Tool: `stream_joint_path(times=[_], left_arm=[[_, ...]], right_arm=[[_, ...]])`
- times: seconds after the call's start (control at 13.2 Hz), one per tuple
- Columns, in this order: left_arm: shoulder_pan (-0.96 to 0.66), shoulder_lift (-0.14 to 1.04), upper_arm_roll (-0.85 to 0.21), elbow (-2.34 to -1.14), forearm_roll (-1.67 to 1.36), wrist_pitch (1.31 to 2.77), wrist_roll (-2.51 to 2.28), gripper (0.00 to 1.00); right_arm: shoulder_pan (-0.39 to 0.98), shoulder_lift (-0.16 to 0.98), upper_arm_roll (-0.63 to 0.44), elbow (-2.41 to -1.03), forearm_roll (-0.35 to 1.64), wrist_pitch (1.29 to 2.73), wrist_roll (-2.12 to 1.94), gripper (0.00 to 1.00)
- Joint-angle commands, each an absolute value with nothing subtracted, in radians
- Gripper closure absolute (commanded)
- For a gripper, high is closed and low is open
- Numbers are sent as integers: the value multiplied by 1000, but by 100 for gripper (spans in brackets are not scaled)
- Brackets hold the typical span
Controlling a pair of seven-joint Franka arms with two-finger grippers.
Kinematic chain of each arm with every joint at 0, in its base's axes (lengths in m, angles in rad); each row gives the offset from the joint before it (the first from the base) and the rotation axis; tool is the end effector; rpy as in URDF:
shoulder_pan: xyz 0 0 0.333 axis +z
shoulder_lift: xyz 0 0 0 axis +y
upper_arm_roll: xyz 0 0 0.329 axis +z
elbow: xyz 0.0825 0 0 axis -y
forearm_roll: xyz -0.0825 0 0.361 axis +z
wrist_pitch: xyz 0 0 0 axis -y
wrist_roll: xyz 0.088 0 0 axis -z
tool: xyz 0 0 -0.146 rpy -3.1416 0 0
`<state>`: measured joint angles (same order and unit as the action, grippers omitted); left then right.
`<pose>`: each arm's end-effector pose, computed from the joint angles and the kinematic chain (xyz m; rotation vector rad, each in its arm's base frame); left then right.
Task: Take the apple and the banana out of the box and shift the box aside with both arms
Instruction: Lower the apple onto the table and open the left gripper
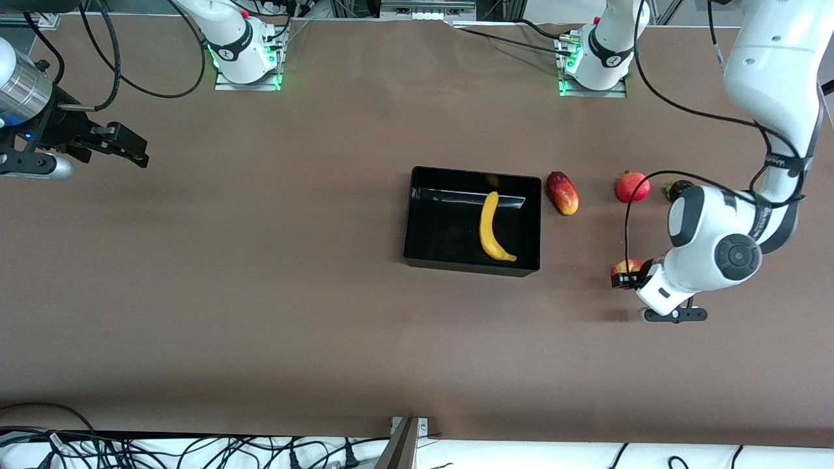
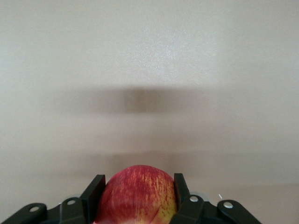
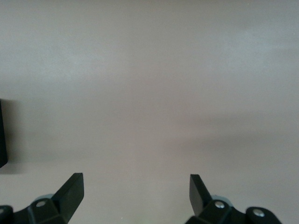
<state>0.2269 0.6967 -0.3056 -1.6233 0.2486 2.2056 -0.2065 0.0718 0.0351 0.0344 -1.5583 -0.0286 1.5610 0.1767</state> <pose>0.6700 -0.0152 0.2081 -3.1314 -0.0496 0.1167 0.5374 0.0527 0.5845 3.1077 -0.1093 -0.0438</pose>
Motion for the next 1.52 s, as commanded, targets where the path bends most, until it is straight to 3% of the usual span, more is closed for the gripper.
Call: stream_joint_path(times=[0.0, 0.15, 0.23, 0.3, 0.76, 1.21, 1.44], left_arm=[[235, 745, -304, -1618, 307, 2276, -189, 100], [235, 762, -291, -1620, 319, 2304, -189, 100], [235, 762, -291, -1623, 334, 2304, -189, 54], [235, 759, -291, -1624, 337, 2295, -192, 1], [128, 562, -345, -1611, 198, 2021, -380, 0], [-110, 543, -347, -1624, 143, 2016, -776, 0], [-133, 551, -374, -1690, 146, 2041, -816, 0]], right_arm=[[74, 38, 38, -1542, -43, 1554, 178, 0], [74, 38, 38, -1542, -43, 1554, 178, 0], [74, 38, 38, -1542, -43, 1555, 178, 0], [74, 38, 38, -1542, -43, 1555, 178, 0], [74, 38, 38, -1542, -43, 1555, 178, 0], [74, 38, 38, -1542, -41, 1555, 178, 0], [81, 38, 38, -1542, -43, 1555, 178, 0]])
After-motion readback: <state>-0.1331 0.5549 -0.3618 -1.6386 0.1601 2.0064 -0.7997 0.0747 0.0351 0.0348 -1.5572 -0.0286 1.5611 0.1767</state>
